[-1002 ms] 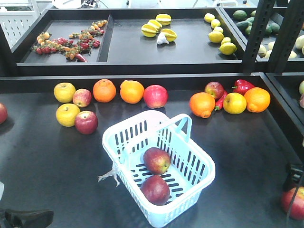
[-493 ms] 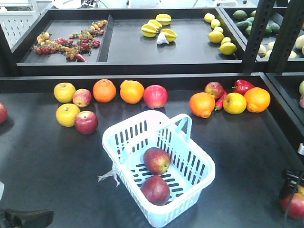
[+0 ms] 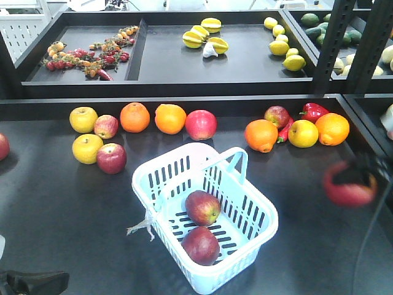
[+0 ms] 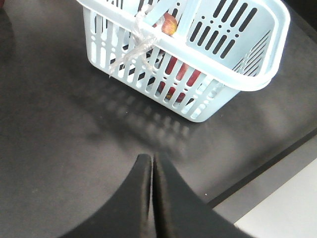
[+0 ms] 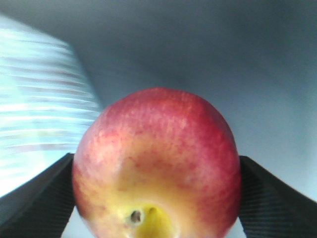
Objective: Pick three apples into basket with both arms
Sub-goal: 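Carry the third apple over the basket and open the right gripper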
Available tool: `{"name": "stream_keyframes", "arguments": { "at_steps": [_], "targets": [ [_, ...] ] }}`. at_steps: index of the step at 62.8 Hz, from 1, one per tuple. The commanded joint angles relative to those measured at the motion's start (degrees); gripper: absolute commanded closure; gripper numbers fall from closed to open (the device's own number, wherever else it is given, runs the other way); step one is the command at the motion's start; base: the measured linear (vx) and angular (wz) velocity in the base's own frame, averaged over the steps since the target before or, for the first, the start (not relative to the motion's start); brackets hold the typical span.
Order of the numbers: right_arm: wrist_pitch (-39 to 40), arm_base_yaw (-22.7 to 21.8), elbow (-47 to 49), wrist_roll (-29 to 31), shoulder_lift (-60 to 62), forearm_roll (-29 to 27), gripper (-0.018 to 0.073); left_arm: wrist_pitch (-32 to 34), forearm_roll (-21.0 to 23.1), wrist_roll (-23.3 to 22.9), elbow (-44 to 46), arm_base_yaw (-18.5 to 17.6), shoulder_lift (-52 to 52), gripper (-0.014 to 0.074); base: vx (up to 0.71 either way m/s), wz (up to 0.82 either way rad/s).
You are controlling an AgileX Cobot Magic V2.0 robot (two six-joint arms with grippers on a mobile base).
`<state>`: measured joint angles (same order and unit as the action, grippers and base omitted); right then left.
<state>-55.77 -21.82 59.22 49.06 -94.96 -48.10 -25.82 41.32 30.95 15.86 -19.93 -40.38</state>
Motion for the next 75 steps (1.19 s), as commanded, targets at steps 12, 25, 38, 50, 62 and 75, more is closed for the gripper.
{"name": "stream_keyframes", "arguments": {
  "at_steps": [12,25,38,50,62,75],
  "targets": [
    [1.99,17.94,1.05,3.37,6.51,-9.46,0.0564,2.20,1.72,-0.17,1.32,-0.08,0.24,0.0603,0.00,0.00],
    [12.01,30.52,1.05,2.24,3.64,-9.37,0.0561,2.20,1.72,-0.17,1.32,-0.08,0.24,0.0603,0.00,0.00],
    [16.60,36.51,1.05,2.34,-1.16,-9.37,0.0498,2.26,1.72,-0.17,1.32,-0.08,0.24,0.0603,0.00,0.00],
    [16.55,37.38,1.05,3.36,-3.57,-9.76,0.0244,2.31,1.67,-0.12,1.32,-0.08,0.24,0.0603,0.00,0.00],
    [16.55,37.32,1.05,3.85,-3.79,-9.74,-0.0095,2.31,1.67,-0.12,1.32,-0.08,0.24,0.0603,0.00,0.00],
    [15.53,37.32,1.05,3.96,-3.79,-9.74,-0.0163,2.31,1.67,-0.12,1.32,-0.08,0.24,0.0603,0.00,0.00]
  ]
}}
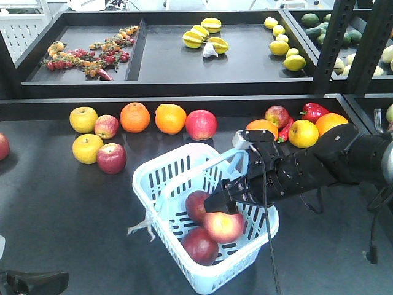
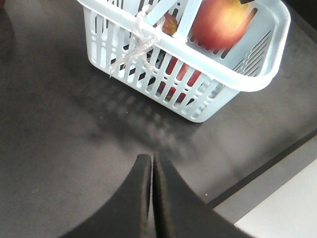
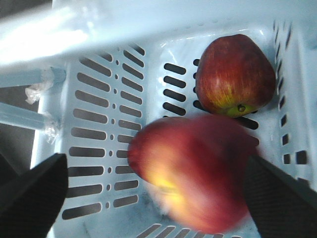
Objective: Pick three apples into basket with both arms
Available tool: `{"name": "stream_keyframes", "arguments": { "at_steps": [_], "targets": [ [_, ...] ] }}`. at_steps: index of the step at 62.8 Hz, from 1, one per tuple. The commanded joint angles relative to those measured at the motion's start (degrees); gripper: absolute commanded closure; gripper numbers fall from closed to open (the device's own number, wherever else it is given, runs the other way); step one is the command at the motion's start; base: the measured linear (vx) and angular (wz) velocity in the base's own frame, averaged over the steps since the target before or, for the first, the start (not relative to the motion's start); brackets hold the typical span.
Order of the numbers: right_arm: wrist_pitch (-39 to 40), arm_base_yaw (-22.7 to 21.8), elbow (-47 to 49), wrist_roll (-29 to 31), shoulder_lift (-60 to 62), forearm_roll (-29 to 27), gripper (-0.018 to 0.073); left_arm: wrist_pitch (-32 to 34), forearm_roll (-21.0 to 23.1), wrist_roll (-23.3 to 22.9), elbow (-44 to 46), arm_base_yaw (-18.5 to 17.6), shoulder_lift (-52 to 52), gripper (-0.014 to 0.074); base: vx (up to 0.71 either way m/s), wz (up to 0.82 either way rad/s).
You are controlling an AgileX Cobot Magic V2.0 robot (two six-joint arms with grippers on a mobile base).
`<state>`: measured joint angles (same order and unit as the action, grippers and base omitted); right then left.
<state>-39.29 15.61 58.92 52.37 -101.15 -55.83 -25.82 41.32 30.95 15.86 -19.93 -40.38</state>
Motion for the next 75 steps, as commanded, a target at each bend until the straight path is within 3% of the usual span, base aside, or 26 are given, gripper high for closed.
{"name": "stream_keyframes", "arguments": {
  "at_steps": [1,12,19,23,35,45,52,61,75],
  "targets": [
    [-1.11,-0.12,1.35,0.65,2.40,-2.06,-0.0162,2.31,1.67,-0.12,1.32,-0.08,0.24,0.0603,0.00,0.00],
    [-3.07,-0.12,1.35,0.65,3.21,-2.06,-0.0106,2.31,1.72,-0.12,1.32,-0.08,0.24,0.0603,0.00,0.00],
    [-5.68,-0.12,1.35,0.42,5.28,-2.06,0.0017,2.25,1.72,-0.17,1.32,-0.08,0.24,0.0603,0.00,0.00],
    [-6.98,-0.12,1.35,0.42,7.32,-2.06,0.0129,2.25,1.72,-0.17,1.32,-0.08,0.24,0.0603,0.00,0.00],
    [-13.39,-0.12,1.35,0.39,14.08,0.72,0.0576,2.25,1.72,-0.17,1.32,-0.08,0.24,0.0603,0.00,0.00],
    [-19.62,-0.12,0.97,0.39,21.38,4.05,0.0564,2.21,1.66,-0.12,1.32,-0.08,0.24,0.0603,0.00,0.00],
    [-18.96,-0.18,-2.13,0.48,29.43,6.41,0.0564,2.21,1.66,-0.12,1.32,-0.08,0.24,0.0603,0.00,0.00],
    [-13.44,-0.18,-11.33,0.48,43.41,10.84,0.0564,2.21,1.66,-0.12,1.32,-0.08,0.24,0.0603,0.00,0.00],
    [0.48,-0.18,-28.32,-3.13,65.11,12.49,0.0564,2.11,1.67,-0.06,1.32,-0.08,0.24,0.0603,0.00,0.00]
  ]
}}
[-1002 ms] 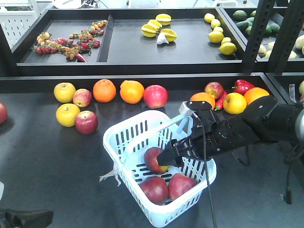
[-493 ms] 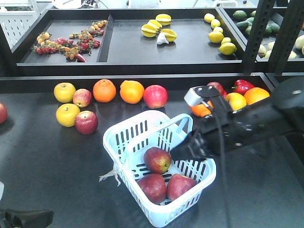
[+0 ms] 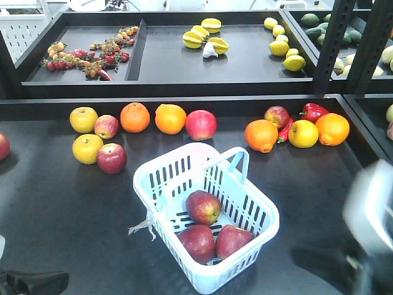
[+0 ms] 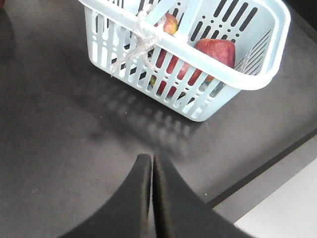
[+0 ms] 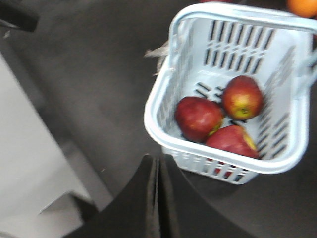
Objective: Pick three apples into basket with both arms
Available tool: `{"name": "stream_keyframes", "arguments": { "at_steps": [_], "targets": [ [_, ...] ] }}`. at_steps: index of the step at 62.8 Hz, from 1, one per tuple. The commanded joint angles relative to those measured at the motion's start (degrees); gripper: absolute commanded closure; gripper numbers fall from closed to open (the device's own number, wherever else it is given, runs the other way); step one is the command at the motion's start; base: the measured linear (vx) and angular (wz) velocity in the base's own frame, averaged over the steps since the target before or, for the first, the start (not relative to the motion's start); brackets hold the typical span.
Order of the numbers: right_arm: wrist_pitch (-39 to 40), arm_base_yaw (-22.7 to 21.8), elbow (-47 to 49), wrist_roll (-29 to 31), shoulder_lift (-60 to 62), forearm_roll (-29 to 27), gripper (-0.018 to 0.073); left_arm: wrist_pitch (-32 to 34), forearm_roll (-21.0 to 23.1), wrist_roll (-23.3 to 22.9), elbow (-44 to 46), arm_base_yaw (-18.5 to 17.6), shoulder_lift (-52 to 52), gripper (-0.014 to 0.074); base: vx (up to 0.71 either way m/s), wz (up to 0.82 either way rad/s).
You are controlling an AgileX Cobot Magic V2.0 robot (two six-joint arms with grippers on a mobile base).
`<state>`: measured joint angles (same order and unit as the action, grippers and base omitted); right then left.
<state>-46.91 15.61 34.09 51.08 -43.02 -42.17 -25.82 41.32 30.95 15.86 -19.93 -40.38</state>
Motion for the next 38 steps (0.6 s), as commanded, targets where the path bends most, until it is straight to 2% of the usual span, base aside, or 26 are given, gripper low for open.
{"name": "stream_keyframes", "arguments": {
  "at_steps": [1,11,16,38],
  "targets": [
    [8.99,-0.18,-4.86,-2.30,8.12,-1.06,0.0564,2.11,1.67,-0.06,1.32,-0.08,0.24,0.0603,0.00,0.00],
    [18.36,-0.18,-13.66,-7.66,17.10,2.56,0.0564,2.11,1.67,-0.06,1.32,-0.08,0.24,0.0603,0.00,0.00],
    [20.14,-0.18,-15.80,-9.69,18.08,4.52,0.0562,2.17,1.67,-0.06,1.32,-0.08,0.24,0.0603,0.00,0.00],
    [20.52,-0.18,-15.86,-9.84,18.07,5.60,0.0561,0.61,1.72,-0.18,1.32,-0.08,0.24,0.0603,0.00,0.00]
  ]
}}
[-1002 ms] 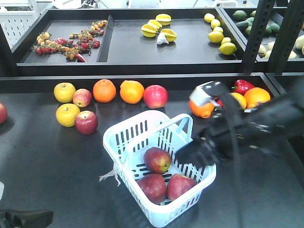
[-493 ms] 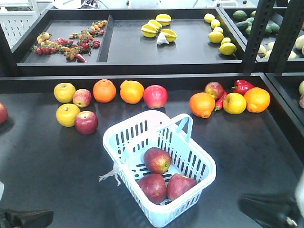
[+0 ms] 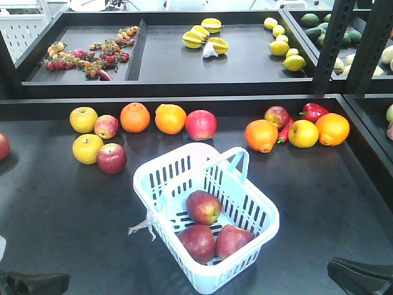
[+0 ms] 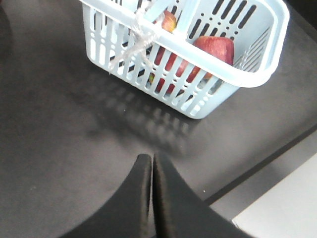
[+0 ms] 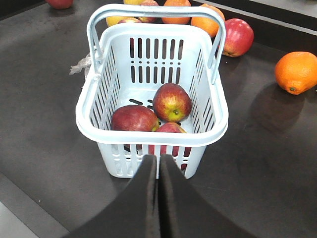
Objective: Pick three apples into basket with both arms
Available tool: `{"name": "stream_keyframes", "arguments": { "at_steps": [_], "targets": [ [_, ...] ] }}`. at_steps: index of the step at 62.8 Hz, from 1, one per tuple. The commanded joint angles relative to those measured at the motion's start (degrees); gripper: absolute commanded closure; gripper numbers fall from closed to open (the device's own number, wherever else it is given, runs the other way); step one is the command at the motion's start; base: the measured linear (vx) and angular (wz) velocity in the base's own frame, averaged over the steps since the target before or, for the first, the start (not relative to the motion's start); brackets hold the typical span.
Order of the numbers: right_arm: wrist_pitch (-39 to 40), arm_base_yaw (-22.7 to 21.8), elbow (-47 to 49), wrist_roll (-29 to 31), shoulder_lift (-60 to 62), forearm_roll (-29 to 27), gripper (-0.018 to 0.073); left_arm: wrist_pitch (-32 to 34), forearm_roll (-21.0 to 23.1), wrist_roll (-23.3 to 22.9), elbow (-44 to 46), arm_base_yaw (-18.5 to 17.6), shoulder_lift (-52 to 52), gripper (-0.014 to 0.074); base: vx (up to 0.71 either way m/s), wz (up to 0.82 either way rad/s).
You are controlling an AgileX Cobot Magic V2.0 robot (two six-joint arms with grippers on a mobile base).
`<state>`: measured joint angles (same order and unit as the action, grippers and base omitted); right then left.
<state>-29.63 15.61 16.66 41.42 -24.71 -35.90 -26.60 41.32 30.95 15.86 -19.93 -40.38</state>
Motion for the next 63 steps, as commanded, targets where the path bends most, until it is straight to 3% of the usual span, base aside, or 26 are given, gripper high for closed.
{"name": "stream_keyframes", "arguments": {
  "at_steps": [1,35,44,63],
  "targets": [
    [3.24,-0.18,1.57,-0.17,-0.24,-0.67,0.0561,1.40,1.72,-0.18,1.32,-0.08,0.24,0.0603,0.00,0.00],
    [3.24,-0.18,1.57,-0.17,-0.24,-0.67,0.0561,1.63,1.63,-0.13,1.32,-0.08,0.24,0.0603,0.00,0.00],
    [3.24,-0.18,1.57,-0.17,-0.24,-0.67,0.0561,1.34,-0.58,-1.33,1.32,-0.08,0.24,0.0603,0.00,0.00],
    [3.24,-0.18,1.57,-0.17,-0.24,-0.67,0.0561,3.95,-21.15,-20.13,-2.47,-0.08,1.84,0.0603,0.00,0.00]
  ]
}}
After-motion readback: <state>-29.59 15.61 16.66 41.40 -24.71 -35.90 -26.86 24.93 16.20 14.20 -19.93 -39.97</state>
